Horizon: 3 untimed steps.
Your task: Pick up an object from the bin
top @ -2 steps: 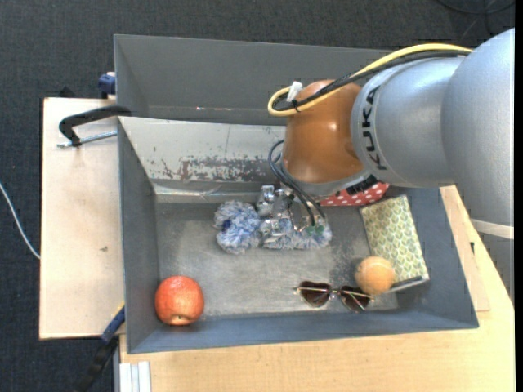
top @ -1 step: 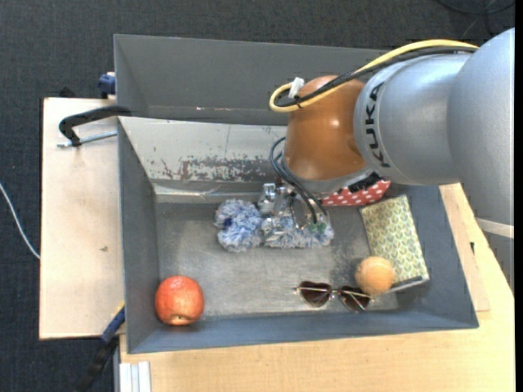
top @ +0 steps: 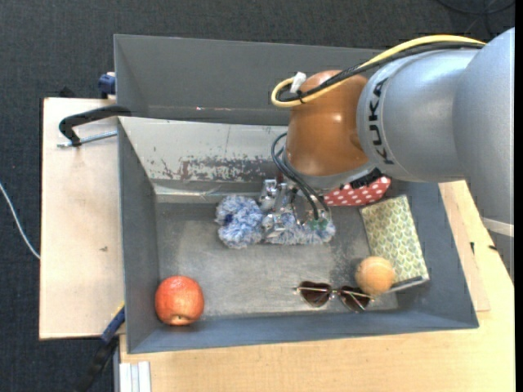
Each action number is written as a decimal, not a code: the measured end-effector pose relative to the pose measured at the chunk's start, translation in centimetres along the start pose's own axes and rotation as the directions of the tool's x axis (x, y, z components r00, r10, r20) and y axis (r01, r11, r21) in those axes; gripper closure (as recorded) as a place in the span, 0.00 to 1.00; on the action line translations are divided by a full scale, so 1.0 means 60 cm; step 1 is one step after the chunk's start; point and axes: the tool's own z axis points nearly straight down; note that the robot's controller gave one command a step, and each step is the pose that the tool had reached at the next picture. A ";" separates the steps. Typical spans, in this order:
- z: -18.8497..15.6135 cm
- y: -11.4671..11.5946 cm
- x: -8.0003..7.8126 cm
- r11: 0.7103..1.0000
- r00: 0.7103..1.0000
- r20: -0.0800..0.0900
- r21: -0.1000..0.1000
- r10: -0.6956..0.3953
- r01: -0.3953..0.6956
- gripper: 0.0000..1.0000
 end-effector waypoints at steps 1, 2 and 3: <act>-0.011 0.000 0.000 1.000 1.000 0.000 0.000 -0.001 0.001 1.00; -0.027 0.001 0.000 1.000 1.000 -0.002 0.000 0.000 0.000 1.00; -0.050 0.001 0.001 1.000 1.000 -0.006 0.001 0.000 0.000 1.00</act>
Offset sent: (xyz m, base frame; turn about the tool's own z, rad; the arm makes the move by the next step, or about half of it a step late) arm 0.0000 0.0000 0.0385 0.0000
